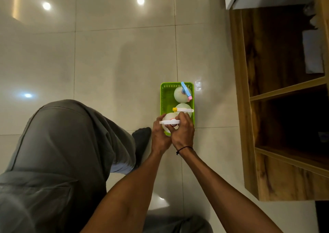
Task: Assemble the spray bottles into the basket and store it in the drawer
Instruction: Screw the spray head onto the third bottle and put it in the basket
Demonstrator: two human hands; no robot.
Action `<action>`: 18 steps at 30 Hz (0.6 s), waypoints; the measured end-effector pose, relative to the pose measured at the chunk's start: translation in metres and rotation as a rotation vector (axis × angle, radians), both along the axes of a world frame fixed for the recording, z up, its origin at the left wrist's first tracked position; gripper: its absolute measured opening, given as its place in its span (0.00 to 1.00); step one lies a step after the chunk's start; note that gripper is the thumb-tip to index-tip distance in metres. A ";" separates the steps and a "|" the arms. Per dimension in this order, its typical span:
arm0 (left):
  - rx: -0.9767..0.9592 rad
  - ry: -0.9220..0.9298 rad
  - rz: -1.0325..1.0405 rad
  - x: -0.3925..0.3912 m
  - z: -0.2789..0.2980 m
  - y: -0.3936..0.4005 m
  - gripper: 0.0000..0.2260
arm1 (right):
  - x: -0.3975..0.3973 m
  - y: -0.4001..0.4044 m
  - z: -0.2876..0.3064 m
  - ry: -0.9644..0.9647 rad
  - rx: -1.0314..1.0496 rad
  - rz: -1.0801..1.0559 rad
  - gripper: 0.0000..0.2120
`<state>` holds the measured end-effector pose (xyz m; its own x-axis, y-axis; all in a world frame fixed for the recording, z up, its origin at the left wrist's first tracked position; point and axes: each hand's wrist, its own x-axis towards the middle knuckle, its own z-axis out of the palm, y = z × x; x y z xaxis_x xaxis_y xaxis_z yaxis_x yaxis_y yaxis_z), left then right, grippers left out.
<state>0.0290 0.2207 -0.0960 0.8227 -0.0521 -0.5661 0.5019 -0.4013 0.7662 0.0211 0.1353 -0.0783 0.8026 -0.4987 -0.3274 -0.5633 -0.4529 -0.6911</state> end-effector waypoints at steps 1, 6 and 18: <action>0.006 -0.007 0.009 -0.001 -0.002 0.000 0.36 | -0.001 0.000 -0.005 0.008 0.000 0.000 0.17; 0.096 0.009 -0.033 -0.001 -0.026 0.005 0.33 | -0.003 0.003 -0.033 0.032 0.008 0.012 0.16; 0.137 0.045 -0.153 0.014 -0.058 0.018 0.29 | -0.003 0.012 -0.076 0.121 -0.050 0.078 0.15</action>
